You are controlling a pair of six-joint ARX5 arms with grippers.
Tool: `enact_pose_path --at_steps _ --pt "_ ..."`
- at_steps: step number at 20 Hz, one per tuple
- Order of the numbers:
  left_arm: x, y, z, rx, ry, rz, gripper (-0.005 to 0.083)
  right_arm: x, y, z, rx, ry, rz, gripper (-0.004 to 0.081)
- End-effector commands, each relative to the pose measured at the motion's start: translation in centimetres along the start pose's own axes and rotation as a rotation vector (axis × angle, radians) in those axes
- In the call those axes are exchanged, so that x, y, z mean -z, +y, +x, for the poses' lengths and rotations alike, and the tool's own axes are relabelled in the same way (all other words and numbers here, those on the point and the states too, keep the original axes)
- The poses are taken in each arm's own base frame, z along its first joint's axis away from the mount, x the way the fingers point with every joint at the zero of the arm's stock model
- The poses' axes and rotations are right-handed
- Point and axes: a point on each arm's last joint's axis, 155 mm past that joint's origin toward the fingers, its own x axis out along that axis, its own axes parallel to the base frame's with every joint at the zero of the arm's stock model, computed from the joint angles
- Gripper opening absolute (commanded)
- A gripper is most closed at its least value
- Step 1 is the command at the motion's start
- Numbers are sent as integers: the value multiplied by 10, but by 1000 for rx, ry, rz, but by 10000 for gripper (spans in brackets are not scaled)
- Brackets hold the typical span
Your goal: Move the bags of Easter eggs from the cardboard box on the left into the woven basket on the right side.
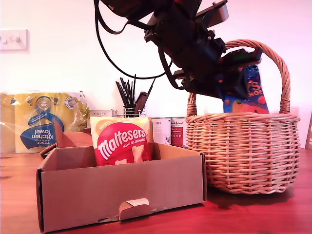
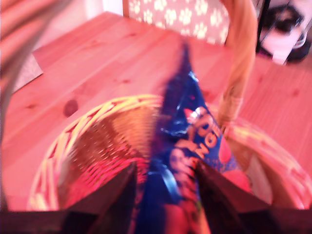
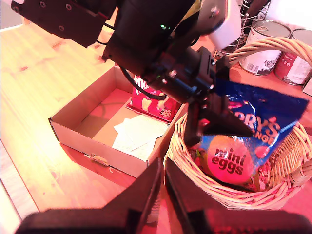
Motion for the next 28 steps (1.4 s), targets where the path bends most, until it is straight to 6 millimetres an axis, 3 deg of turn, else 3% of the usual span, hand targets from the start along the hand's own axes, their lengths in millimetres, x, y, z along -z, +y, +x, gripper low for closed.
enact_pose_path --at_steps 1,3,6,9,11,13,16,19,23,25,28 --pt "-24 -2 -18 0 -55 21 272 3 3 2 -13 2 0 -13" --pt "-36 -2 -28 -1 -78 22 274 3 3 2 -13 1 0 -13" --pt "-49 -5 -42 18 -99 33 356 3 3 2 -13 1 -1 -13" --pt "-48 -6 -55 21 -69 40 357 3 3 2 -12 2 0 -13" --pt "-39 -7 -65 26 -15 53 254 3 3 2 -12 2 -1 -13" --pt "-38 -16 -80 71 -2 83 8 3 2 2 -11 2 -1 -13" --pt "-33 -12 -103 58 -10 80 -21 4 2 2 -8 3 -5 -13" --pt "7 22 -121 -8 27 41 -21 4 1 2 -5 4 -8 -13" --pt "64 99 -147 -119 8 -17 -21 4 1 2 -3 5 -8 -13" --pt "82 129 -157 -111 -10 -55 -21 5 1 2 -4 7 -7 -13" --pt "84 165 -171 -135 -49 -50 -5 5 1 2 -4 8 -6 -13"
